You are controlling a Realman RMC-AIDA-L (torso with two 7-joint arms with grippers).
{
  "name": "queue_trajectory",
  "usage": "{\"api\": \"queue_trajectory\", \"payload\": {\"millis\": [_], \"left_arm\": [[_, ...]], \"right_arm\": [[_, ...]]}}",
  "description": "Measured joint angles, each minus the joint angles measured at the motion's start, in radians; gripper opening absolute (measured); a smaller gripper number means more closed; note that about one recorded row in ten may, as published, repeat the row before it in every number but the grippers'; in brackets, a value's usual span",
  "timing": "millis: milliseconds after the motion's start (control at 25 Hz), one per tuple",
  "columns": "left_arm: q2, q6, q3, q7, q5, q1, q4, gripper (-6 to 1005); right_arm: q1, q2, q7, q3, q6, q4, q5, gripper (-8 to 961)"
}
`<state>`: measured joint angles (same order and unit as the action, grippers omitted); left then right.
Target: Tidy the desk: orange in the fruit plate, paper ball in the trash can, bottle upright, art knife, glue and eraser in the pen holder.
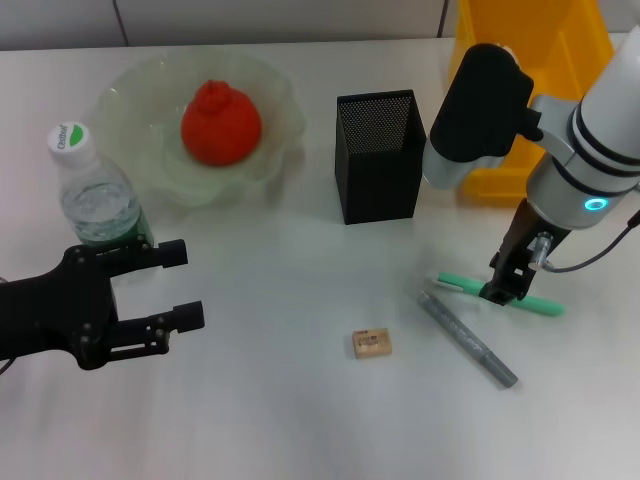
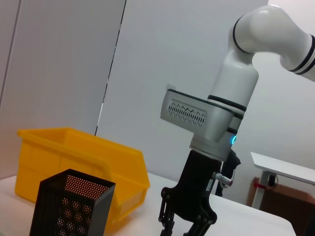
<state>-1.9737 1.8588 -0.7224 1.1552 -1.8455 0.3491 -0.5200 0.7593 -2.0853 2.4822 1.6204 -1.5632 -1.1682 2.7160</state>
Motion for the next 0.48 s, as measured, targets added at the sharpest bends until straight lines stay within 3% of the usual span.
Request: {"api": "queue_trajectory", "payload": {"millis": [480], "left_arm": [[-0.004, -0.022, 0.0, 0.014, 0.0, 0.008, 0.0, 770]], "right_arm": [[0.008, -0.001, -0.05, -0.004, 0.053, 0.083, -0.024, 147]]}}
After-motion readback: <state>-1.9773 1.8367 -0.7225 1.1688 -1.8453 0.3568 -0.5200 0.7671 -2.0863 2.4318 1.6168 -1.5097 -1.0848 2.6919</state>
